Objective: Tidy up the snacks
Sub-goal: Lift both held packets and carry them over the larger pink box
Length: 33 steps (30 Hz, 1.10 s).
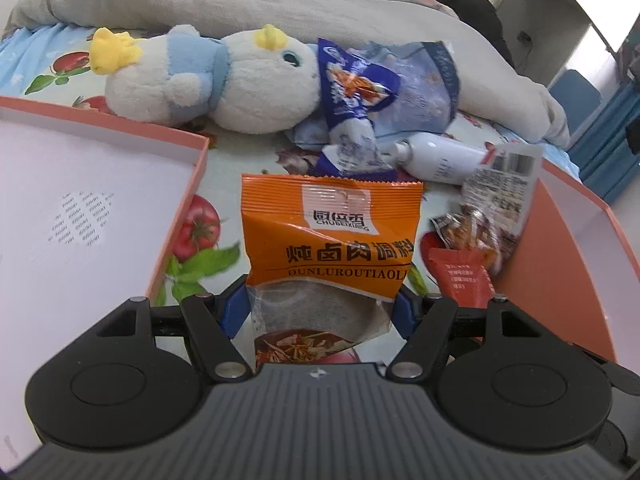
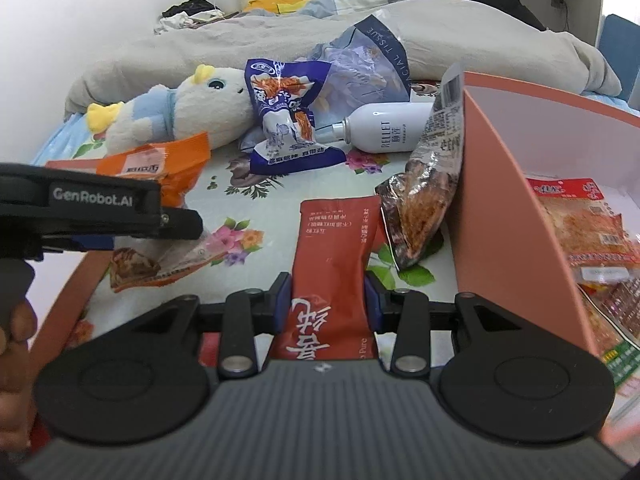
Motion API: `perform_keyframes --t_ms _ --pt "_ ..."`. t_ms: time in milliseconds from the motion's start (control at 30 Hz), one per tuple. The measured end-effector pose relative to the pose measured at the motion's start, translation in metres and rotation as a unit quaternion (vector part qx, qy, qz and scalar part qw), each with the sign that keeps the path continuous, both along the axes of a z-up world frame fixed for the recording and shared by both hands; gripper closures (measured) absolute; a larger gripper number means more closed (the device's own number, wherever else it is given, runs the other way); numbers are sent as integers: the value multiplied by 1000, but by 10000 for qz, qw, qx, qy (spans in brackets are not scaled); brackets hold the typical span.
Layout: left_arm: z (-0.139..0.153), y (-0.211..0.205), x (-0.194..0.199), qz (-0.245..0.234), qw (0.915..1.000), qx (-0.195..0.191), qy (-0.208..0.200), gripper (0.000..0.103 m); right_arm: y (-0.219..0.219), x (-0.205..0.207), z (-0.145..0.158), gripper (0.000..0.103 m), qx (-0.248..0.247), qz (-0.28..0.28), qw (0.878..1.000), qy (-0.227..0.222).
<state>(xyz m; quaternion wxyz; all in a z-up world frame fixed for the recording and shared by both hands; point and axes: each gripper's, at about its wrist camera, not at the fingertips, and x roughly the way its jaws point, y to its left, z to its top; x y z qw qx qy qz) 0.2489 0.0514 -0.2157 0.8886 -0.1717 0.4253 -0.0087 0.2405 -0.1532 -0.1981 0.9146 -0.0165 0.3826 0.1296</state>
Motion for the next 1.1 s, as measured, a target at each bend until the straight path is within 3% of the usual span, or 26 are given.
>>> perform_keyframes --t_ms 633,1100 --pt "40 -11 -45 151 9997 -119 151 29 -25 -28 29 62 293 25 9992 274" --pt "106 -27 -56 47 9997 -212 -111 29 -51 -35 94 62 518 -187 9983 -207"
